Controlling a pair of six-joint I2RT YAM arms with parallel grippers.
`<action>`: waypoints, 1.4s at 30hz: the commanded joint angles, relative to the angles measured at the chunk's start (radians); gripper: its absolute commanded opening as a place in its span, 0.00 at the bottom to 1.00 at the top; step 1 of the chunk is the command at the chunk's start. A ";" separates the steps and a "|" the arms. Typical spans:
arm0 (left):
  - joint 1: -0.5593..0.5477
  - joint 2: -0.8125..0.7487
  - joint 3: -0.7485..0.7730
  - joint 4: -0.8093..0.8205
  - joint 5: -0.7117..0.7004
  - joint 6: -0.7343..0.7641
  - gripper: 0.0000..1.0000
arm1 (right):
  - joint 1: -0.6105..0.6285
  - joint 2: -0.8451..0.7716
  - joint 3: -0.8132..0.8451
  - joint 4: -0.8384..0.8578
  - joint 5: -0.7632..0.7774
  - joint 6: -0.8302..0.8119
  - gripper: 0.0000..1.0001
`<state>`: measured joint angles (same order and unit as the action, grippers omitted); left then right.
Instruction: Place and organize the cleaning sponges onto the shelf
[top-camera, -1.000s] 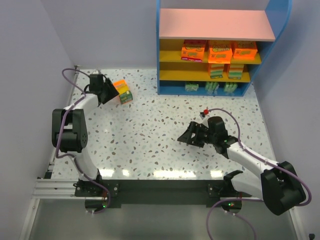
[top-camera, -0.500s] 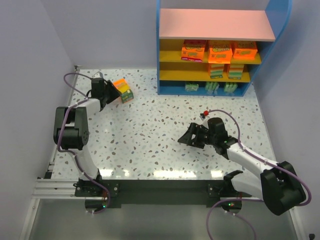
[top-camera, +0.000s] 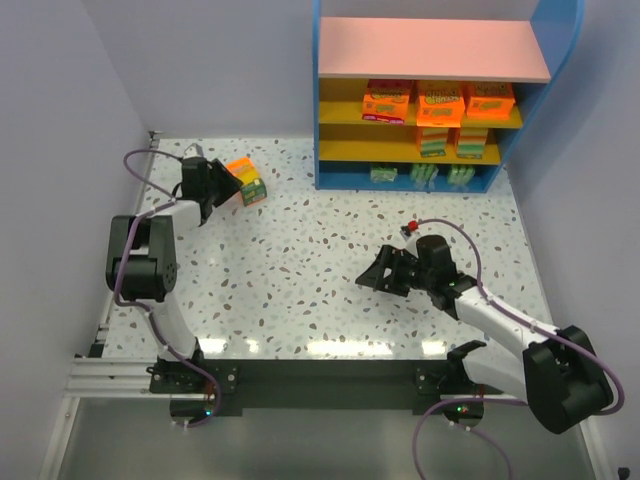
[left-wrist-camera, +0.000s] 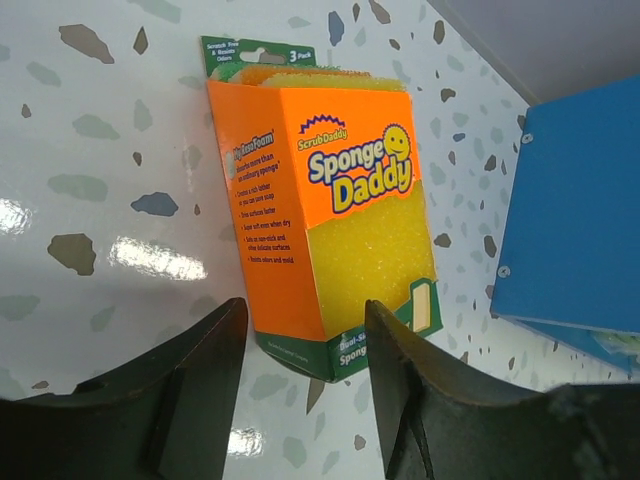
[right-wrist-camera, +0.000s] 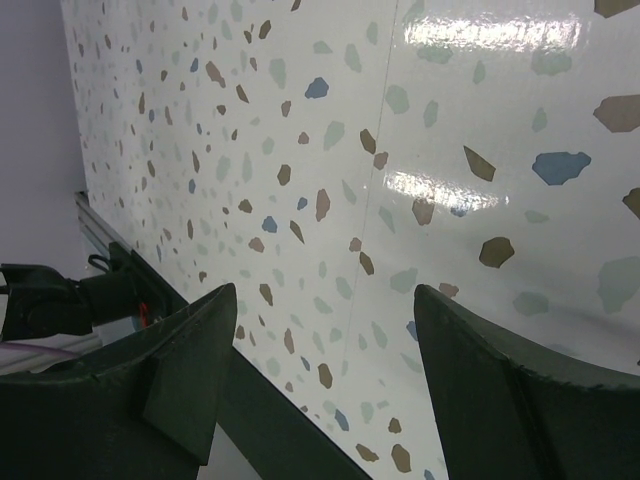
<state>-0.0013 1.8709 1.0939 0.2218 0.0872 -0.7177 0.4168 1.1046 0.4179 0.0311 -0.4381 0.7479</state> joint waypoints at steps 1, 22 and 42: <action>0.001 -0.073 -0.026 0.135 0.022 -0.034 0.56 | -0.001 -0.028 0.001 0.006 -0.004 -0.005 0.75; -0.006 0.073 0.081 -0.134 0.092 0.080 0.16 | -0.001 -0.017 -0.001 0.016 -0.005 0.002 0.75; -0.262 -0.413 -0.135 -0.726 0.321 0.512 0.00 | -0.003 -0.041 0.071 -0.095 -0.010 -0.083 0.75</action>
<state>-0.2115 1.5398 0.9661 -0.3023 0.3546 -0.3695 0.4168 1.0901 0.4206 0.0074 -0.4408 0.7368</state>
